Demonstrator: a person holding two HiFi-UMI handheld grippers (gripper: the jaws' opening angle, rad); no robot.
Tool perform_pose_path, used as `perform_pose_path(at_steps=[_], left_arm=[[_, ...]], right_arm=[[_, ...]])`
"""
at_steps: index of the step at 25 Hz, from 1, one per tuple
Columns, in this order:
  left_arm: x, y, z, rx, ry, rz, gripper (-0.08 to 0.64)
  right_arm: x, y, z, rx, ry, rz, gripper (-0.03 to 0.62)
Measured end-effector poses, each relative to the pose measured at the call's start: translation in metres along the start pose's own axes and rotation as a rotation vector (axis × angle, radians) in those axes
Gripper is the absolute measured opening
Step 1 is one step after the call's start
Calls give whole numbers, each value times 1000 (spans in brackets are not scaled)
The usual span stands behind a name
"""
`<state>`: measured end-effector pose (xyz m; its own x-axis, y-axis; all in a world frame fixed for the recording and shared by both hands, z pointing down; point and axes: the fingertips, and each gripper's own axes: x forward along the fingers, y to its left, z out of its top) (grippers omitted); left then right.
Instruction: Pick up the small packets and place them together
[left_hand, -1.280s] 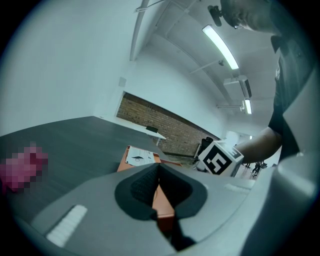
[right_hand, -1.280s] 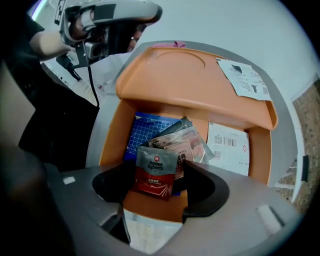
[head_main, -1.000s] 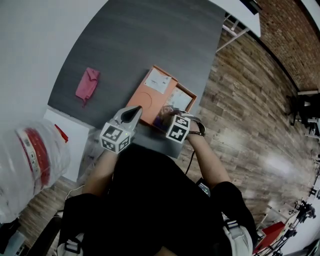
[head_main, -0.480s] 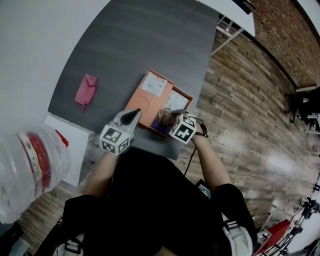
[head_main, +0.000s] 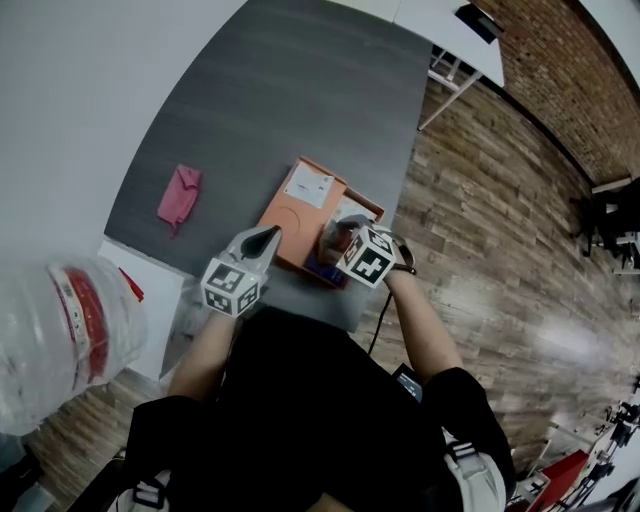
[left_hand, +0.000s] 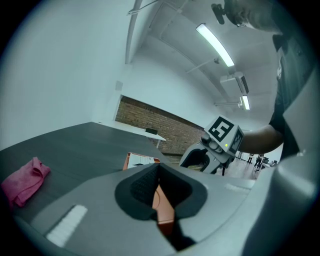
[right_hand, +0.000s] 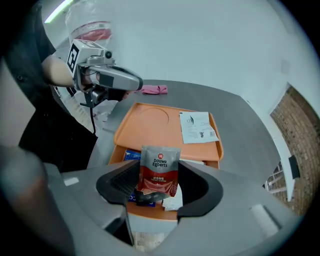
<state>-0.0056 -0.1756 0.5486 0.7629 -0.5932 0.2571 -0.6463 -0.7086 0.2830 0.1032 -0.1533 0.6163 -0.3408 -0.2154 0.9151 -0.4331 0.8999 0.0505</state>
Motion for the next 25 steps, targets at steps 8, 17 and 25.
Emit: perform_pose_path(at_steps=[8, 17, 25], left_arm=[[-26, 16, -2, -19, -22, 84, -2], [-59, 34, -9, -58, -47, 181, -2], [-66, 42, -11, -68, -51, 201, -2]], right_arm=[[11, 5, 48, -59, -66, 40, 247], [34, 14, 87, -138, -70, 81, 247], [44, 19, 96, -179, -60, 94, 256]])
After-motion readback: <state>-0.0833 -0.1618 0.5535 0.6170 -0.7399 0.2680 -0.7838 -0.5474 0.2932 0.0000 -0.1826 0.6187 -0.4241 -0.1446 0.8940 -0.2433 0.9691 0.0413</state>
